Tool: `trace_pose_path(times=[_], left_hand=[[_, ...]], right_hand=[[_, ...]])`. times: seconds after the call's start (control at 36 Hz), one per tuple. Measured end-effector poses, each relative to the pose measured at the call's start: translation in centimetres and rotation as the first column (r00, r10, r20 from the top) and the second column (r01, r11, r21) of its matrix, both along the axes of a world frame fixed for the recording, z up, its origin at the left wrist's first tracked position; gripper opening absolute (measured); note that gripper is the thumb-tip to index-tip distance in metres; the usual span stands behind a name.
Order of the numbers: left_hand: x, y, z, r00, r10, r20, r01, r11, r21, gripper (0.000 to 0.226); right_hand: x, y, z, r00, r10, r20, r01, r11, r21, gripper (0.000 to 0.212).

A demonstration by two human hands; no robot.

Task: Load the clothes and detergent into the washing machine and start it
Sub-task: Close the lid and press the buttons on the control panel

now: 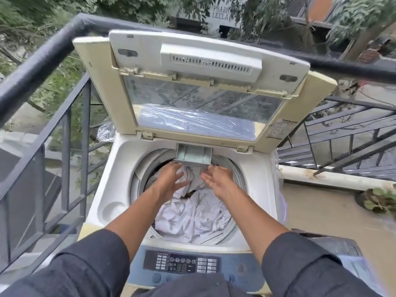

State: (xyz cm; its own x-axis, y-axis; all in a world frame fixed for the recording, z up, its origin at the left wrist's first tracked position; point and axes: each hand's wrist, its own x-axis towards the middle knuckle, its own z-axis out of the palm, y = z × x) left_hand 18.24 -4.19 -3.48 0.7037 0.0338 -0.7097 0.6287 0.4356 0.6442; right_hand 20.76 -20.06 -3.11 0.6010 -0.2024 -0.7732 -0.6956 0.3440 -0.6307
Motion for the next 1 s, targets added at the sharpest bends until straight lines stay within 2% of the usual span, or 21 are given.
trace_pose_path(times=[0.06,0.17,0.36,0.47,0.56,0.69,1.0], left_hand=[[0.5,0.0,-0.6,0.999,0.041,0.000,-0.041,0.998,-0.056,0.039],[1.0,-0.1,-1.2,0.992,0.122,-0.011,-0.122,0.990,-0.072,0.024],[1.7,-0.3,-2.0,0.972,0.230,-0.040,-0.231,0.972,-0.035,0.032],[2.2,-0.6,-1.7,0.955,0.293,-0.046,-0.294,0.955,-0.028,0.026],[2.5,-0.7,-1.6,0.944,0.326,-0.056,-0.328,0.944,-0.031,0.030],[3.4,-0.7,-1.6,0.940,0.340,-0.039,-0.342,0.939,-0.034,0.039],[5.0,-0.5,-2.1,0.959,0.282,-0.028,-0.283,0.959,-0.031,0.035]], right_hand=[[0.1,0.0,-0.3,1.000,-0.003,-0.001,0.003,1.000,0.006,0.018],[0.1,-0.1,-0.7,0.999,-0.033,0.019,0.033,0.999,0.028,0.036],[0.2,-0.3,-0.4,0.984,-0.146,0.100,0.141,0.988,0.055,0.034],[0.6,0.0,-0.3,0.975,-0.196,0.104,0.188,0.979,0.080,0.034],[0.8,0.0,-0.3,0.968,-0.228,0.102,0.219,0.971,0.092,0.036],[1.6,0.2,-0.6,0.963,-0.243,0.116,0.233,0.968,0.087,0.036],[3.1,0.3,-0.9,0.963,-0.242,0.115,0.243,0.970,0.008,0.025]])
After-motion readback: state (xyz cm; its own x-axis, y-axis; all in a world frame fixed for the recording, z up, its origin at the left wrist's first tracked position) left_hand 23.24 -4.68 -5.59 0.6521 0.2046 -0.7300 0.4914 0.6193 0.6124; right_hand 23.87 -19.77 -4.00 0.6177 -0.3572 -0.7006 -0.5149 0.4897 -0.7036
